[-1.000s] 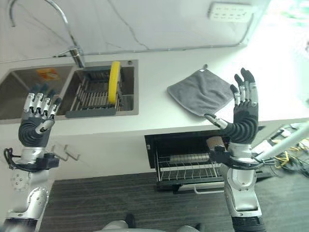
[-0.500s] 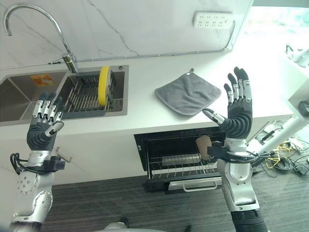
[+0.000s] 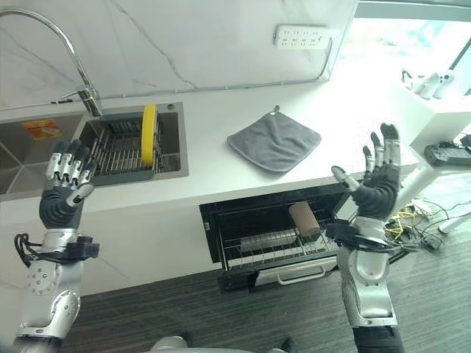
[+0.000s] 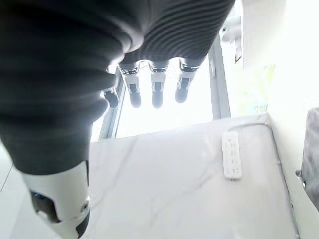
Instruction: Place the dishes in the dishwasher.
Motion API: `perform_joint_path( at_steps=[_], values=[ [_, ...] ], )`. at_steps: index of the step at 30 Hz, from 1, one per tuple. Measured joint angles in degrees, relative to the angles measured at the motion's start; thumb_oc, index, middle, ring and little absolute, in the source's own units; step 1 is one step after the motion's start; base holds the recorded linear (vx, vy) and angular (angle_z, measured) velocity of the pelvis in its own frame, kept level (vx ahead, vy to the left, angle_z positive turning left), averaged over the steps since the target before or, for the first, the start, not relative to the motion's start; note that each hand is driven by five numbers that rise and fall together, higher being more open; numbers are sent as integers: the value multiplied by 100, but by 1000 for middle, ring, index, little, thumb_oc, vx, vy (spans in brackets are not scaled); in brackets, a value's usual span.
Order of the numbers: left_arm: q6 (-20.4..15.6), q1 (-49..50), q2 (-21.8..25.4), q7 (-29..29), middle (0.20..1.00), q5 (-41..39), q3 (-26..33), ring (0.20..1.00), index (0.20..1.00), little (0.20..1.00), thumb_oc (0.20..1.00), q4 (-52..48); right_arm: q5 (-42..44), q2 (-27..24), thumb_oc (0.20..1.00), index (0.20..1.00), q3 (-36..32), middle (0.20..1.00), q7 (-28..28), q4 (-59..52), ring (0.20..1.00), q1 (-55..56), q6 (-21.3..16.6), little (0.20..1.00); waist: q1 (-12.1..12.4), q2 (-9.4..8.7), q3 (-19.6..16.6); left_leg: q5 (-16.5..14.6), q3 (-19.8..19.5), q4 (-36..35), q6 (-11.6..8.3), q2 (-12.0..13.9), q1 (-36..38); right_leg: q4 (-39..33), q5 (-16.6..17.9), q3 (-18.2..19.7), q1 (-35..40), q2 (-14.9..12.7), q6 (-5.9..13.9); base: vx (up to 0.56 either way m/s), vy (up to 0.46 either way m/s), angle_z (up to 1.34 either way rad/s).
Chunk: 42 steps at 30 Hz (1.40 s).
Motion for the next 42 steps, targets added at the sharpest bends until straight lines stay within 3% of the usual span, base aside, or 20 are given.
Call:
perform_joint_path(
  at_steps=[2, 6, 8, 12, 14, 15, 16, 17, 18, 19, 20, 21, 23, 28, 31, 33, 37, 39, 40, 42],
  values=[
    [67, 106, 40, 124, 1000, 115, 70, 1000, 1000, 1000, 1000, -3, -19, -39, 1000, 1000, 33, 1000, 71, -108, 1000, 19, 29, 1000, 45, 145, -7, 80, 148, -217, -48, 31, 170, 70, 164, -59, -115, 57, 32, -11, 146, -43],
    [118, 178, 53, 281, 1000, 154, 454, 1000, 1000, 1000, 1000, 5, 36, -217, 1000, 1000, 72, 1000, 190, -133, 1000, 14, 43, 1000, 95, 185, -12, 190, 366, -513, -139, 169, 425, 42, 74, -306, -145, 256, 179, 58, -22, -32],
    [150, 198, 45, 326, 1000, 154, 473, 1000, 1000, 1000, 1000, 5, 37, -227, 1000, 1000, 153, 1000, 210, -138, 1000, 13, 41, 1000, 102, 180, -15, 197, 329, -504, -153, 232, 434, 7, -42, -286, -115, 333, 221, 53, -78, -10],
    [265, 329, -499, 341, 1000, 203, 417, 1000, 1000, 1000, 1000, 7, 208, -260, 1000, 1000, 230, 1000, 355, -74, 1000, 22, 52, 1000, 129, 479, -67, 218, 31, -597, -182, 455, 541, -577, -42, -489, 406, 668, 194, 42, -134, 15],
    [272, 352, -527, 351, 1000, 232, 419, 1000, 1000, 1000, 1000, 5, 258, -319, 1000, 1000, 247, 1000, 426, -74, 1000, 13, 54, 1000, 235, 530, -67, 221, 11, -539, -184, 486, 497, -675, -24, -480, 422, 717, 198, 5, -127, 8],
    [274, 363, -536, 370, 1000, 231, 421, 1000, 1000, 1000, 1000, 5, 259, -341, 1000, 1000, 303, 1000, 441, -55, 1000, -7, 66, 1000, 274, 552, -55, 252, -39, -380, -207, 522, 408, -600, -85, -468, 377, 733, 179, -9, -105, 20],
    [279, 329, -532, 427, 1000, 230, 405, 1000, 1000, 1000, 1000, 17, 254, -358, 1000, 1000, 478, 1000, 452, -40, 1000, -43, 118, 1000, 273, 481, -14, 246, -236, 271, -206, 578, -7, 9, -494, -230, 62, 738, 54, 75, 87, 14],
    [271, 301, -488, 471, 1000, 235, 381, 1000, 1000, 1000, 1000, 32, 251, -362, 1000, 1000, 756, 1000, 462, 90, 1000, -162, 178, 1000, 458, 284, 136, 295, -748, 1792, -248, 633, -641, 724, -1009, 152, -220, 712, -192, 110, 177, -1],
    [245, 371, -493, 487, 1000, 260, 371, 1000, 1000, 1000, 1000, 80, 238, -357, 1000, 1000, 884, 1000, 458, 198, 1000, -247, 173, 1000, 522, 267, 170, 346, -996, 2408, -221, 674, -959, 647, -1019, 261, -122, 737, -249, 137, 261, -31],
    [202, 490, -484, 520, 1000, 336, 349, 1000, 1000, 1000, 1000, 165, 200, -287, 1000, 1000, 958, 1000, 465, 284, 1000, -275, 171, 1000, 575, 245, 156, 102, -1041, 2308, -254, 692, -1049, 420, -962, 224, 23, 751, -273, 127, 362, -41],
    [188, 590, -482, 562, 1000, 405, 332, 1000, 1000, 1000, 1000, 162, 196, -279, 1000, 1000, 960, 1000, 451, 210, 1000, -262, 170, 1000, 547, 351, 140, 77, -856, 1294, -213, 752, -1011, 279, -928, 96, 91, 757, -269, 118, 362, -28],
    [175, 575, -478, 587, 1000, 405, 319, 1000, 1000, 1000, 1000, 155, 195, -316, 1000, 1000, 928, 1000, 448, 187, 1000, -257, 162, 1000, 499, 438, 141, 81, -847, 1009, -224, 785, -1065, 269, -917, 41, 80, 795, -252, 108, 384, -23],
    [111, 562, -525, 631, 1000, 406, 272, 1000, 1000, 1000, 1000, 166, 201, -551, 1000, 1000, 858, 1000, 441, 112, 1000, -173, 194, 1000, 331, 763, 86, -215, -700, 409, 22, 849, -1059, 76, -890, 31, 153, 935, -230, 68, 439, -26],
    [-6, 151, -113, 814, 1000, 559, 195, 1000, 1000, 1000, 1000, 248, 213, -513, 1000, 1000, 377, 1000, 445, 41, 1000, 190, 175, 1000, -32, 300, 95, 172, 556, 307, -39, 602, -750, -17, -826, -252, 402, 293, -37, 66, 513, 8],
    [-20, 5, 0, 885, 1000, 930, 12, 1000, 1000, 1000, 1000, 277, 241, -314, 1000, 1000, 239, 1000, 341, 91, 1000, 239, 163, 1000, 12, 194, 74, 332, 376, 228, 104, 169, -581, -25, -784, -262, 580, -63, -42, 79, 471, 16],
    [-23, 32, 94, 883, 1000, 1084, 24, 1000, 1000, 1000, 1000, 268, 224, -172, 1000, 1000, 216, 1000, 331, 90, 1000, 260, 160, 1000, 10, 249, 55, 365, 337, 150, 258, -57, -553, 226, -337, -232, 481, -255, 18, 25, 438, 9],
    [-27, 46, 188, 898, 1000, 1078, 66, 1000, 1000, 1000, 1000, 285, 228, -142, 1000, 1000, 212, 1000, 449, -11, 1000, 205, 163, 1000, 149, 277, 53, 489, 443, -270, 326, -121, -187, 322, 143, -229, 368, -256, 24, -26, 168, -16],
    [-44, 21, 216, 920, 1000, 1071, 75, 1000, 1000, 1000, 1000, 348, 231, -171, 1000, 1000, 241, 1000, 515, -28, 1000, 166, 150, 1000, 152, 310, 63, 582, 440, -506, 344, -28, -54, 646, -282, -229, 211, -79, 288, -14, -4, -6],
    [-42, 21, 210, 933, 1000, 1071, 97, 1000, 1000, 1000, 1000, 388, 231, -284, 1000, 1000, 338, 1000, 520, -30, 1000, 174, 152, 1000, 132, 275, 51, 634, 388, -610, 313, 31, 32, 600, -661, -290, 198, 398, 254, 0, -51, 2],
    [-40, 98, 173, 950, 1000, 1074, 101, 1000, 1000, 1000, 1000, 387, 228, -312, 1000, 1000, 408, 1000, 499, -62, 1000, 102, 152, 1000, 260, 223, 35, 631, 358, -605, 310, -10, 78, 241, -691, -428, 434, 460, 247, -14, -77, -6]
  ],
)
